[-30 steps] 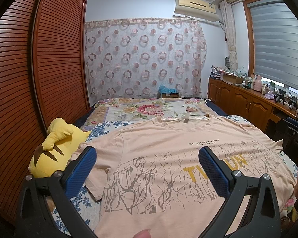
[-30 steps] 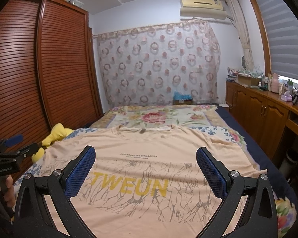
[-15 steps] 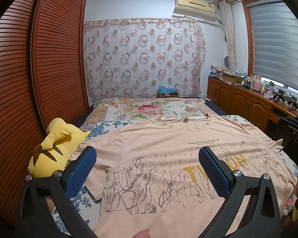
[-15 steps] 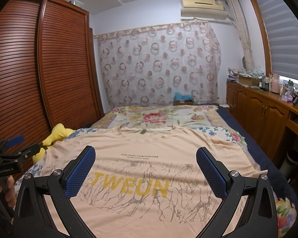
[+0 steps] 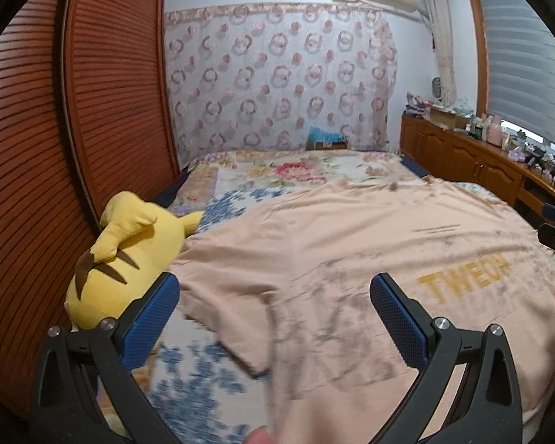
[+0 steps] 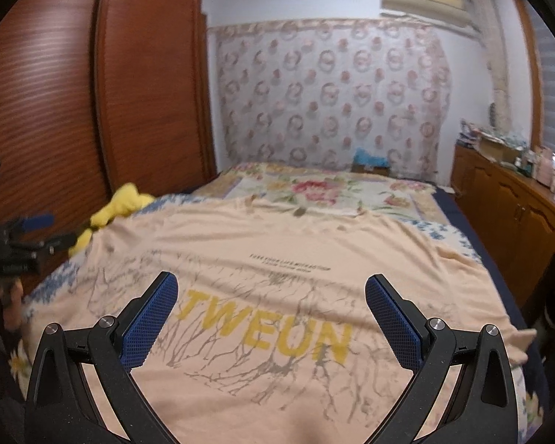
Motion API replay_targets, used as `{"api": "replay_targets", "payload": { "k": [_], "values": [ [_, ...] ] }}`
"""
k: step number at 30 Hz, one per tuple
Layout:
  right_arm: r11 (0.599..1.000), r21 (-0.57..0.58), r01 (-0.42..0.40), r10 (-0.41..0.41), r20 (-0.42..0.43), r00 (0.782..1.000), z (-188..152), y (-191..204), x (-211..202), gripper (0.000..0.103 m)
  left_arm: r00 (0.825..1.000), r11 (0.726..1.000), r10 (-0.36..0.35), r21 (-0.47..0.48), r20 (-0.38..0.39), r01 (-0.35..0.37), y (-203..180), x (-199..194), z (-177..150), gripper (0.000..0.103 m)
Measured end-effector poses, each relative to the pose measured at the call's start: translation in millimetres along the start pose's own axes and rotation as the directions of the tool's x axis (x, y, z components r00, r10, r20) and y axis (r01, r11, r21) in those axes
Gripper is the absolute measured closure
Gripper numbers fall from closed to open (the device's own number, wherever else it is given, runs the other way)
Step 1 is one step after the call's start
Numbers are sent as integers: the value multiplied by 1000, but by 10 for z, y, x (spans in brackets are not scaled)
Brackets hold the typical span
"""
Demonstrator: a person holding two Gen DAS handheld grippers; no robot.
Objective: Fold small clothes
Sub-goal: 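Grasp the T-shirt sleeve hem with the left gripper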
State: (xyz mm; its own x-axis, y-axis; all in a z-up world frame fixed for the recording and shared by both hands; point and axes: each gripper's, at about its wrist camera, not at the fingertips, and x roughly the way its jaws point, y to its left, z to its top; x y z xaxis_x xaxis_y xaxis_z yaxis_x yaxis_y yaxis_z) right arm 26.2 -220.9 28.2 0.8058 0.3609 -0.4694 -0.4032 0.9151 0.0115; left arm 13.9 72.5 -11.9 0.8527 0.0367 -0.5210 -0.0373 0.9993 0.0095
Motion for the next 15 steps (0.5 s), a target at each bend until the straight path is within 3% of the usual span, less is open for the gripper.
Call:
{"api": "replay_targets", "payload": {
  "k": [5,11,15],
  "values": [
    [997,-51,-61,58,-62,996,-7,116,308,0,998,1000,10,-24,-59,-11,352,169,-25,0],
    [990,-68,-123,115,-113,987,44,274,601,0,991,995,-38,-97,-131,25,716,407,-79,6],
    [983,-69,-170,159,-149,976,86,375,781,0,978,992,-65,-120,-199,42,853,605,-123,23]
  ]
}}
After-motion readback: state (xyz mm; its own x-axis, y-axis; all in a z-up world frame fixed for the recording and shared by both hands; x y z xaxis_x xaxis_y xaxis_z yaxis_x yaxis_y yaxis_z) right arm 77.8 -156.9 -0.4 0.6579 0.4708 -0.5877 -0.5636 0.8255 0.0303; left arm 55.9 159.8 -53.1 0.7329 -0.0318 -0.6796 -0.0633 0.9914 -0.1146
